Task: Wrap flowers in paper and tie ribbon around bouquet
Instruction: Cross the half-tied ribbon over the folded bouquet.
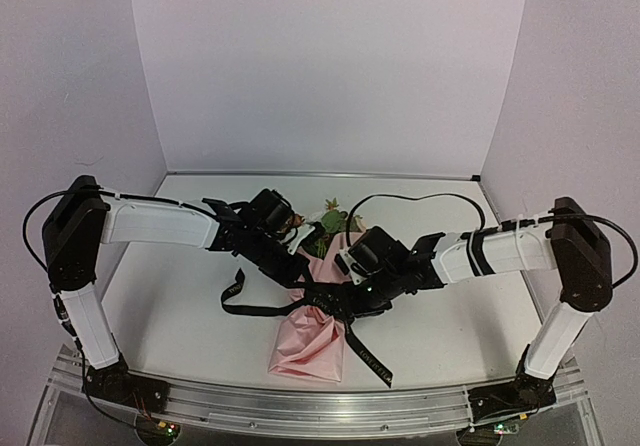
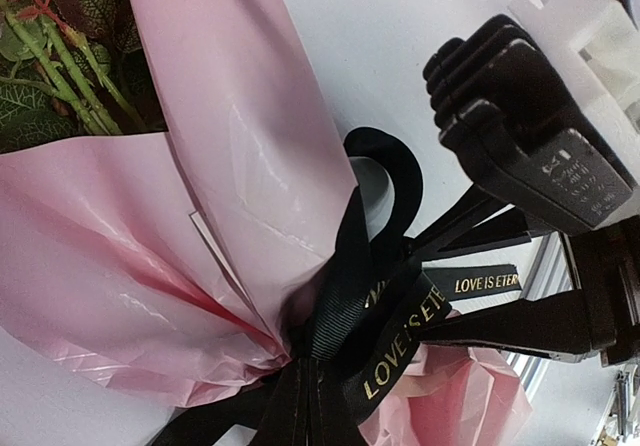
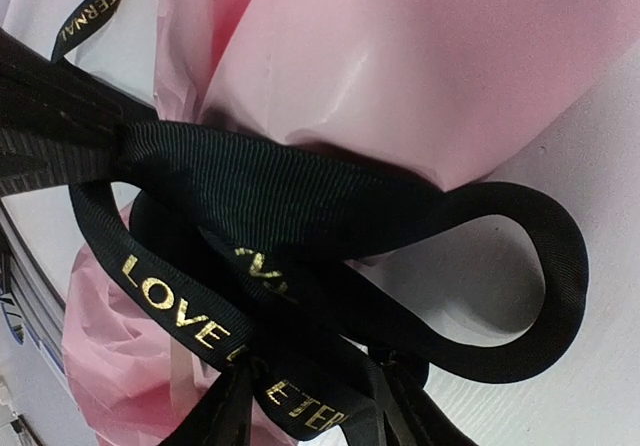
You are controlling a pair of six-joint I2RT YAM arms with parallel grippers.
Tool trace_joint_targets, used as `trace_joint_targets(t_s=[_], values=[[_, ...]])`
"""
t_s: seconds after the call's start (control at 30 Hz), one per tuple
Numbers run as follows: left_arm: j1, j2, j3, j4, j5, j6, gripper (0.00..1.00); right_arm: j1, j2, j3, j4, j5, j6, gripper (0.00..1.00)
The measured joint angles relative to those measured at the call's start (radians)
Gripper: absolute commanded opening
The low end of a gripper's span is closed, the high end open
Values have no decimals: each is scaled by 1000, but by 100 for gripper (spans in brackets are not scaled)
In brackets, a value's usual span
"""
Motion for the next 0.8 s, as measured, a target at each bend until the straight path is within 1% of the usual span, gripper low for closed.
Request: trace_joint_targets(t_s=[0.13, 0.27, 0.57, 0.8], values=[[0, 0, 0, 0, 1, -11, 0, 0, 0, 0, 0, 13, -35, 48], [0, -1, -3, 2, 3, -15, 0, 0, 0, 1, -1, 26, -62, 49], [3, -6, -16, 7, 12, -15, 0, -1, 0, 3, 16, 31, -75, 47], [4, -6, -16, 8, 23, -15, 0, -10, 0, 1, 58, 29, -51, 43]])
